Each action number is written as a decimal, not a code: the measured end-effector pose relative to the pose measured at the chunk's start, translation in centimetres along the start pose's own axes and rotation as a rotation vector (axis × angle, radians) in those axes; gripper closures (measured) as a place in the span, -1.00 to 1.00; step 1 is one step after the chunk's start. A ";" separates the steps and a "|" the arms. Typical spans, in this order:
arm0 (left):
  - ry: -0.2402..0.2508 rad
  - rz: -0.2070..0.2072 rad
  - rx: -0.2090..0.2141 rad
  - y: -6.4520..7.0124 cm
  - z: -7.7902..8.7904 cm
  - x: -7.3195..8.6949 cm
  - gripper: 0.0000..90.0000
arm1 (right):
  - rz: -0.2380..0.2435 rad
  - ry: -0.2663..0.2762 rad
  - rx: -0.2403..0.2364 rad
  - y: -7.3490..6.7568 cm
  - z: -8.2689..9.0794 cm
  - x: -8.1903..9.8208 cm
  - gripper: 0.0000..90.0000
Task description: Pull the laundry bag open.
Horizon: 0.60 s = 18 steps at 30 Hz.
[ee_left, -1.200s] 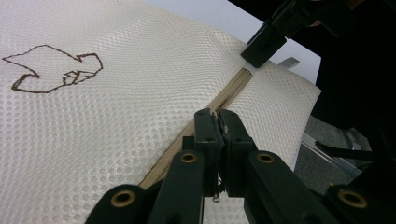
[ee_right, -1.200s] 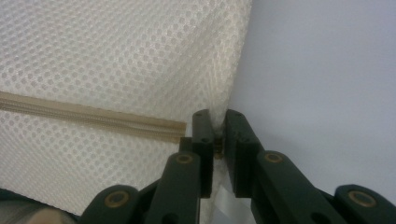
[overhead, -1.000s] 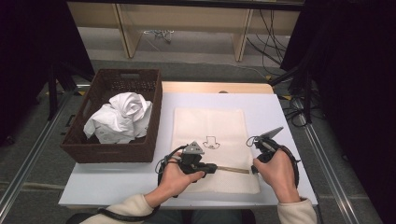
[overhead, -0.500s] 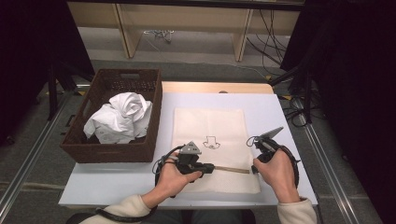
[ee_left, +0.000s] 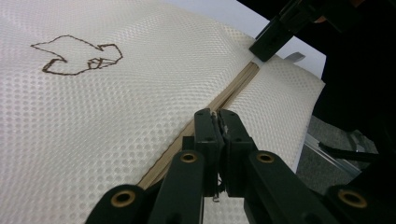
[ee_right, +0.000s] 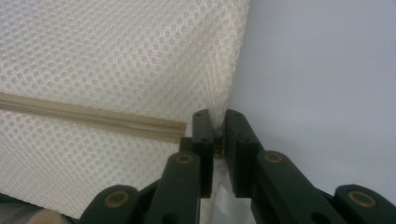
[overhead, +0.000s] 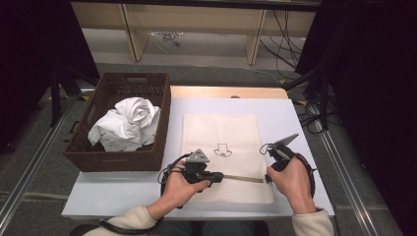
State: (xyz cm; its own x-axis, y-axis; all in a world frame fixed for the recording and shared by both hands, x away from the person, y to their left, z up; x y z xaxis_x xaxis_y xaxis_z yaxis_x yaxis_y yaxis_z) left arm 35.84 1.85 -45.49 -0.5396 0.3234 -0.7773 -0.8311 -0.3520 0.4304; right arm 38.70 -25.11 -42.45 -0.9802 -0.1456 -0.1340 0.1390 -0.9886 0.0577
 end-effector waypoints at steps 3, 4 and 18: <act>0.001 0.003 -0.001 -0.1 0.2 0.1 0.93 | 0.003 0.003 0.000 0.0 0.0 0.0 0.87; -0.001 -0.005 -0.004 -0.1 0.4 0.1 0.93 | 0.006 0.006 0.002 0.0 0.0 0.0 0.87; 0.007 0.005 -0.018 -0.5 1.4 0.5 0.93 | 0.001 0.005 0.002 0.1 -0.1 0.0 0.87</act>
State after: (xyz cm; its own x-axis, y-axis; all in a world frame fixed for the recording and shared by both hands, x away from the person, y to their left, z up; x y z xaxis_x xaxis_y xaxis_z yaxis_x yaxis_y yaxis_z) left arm 35.80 3.36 -45.41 -0.5423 0.3153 -0.7788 -0.8260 -0.3696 0.4256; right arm 38.77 -25.16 -42.56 -0.9794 -0.1463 -0.1389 0.1392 -0.9885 0.0597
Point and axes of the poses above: each handheld gripper's, and its own axes: z roughly backward along the jaws, x roughly out of its underside, y roughly to its right, the point moved 1 cm from there along -z, roughly forward along the jaws, and after that the axes turned 11 degrees about x, right-handed, at the moved point
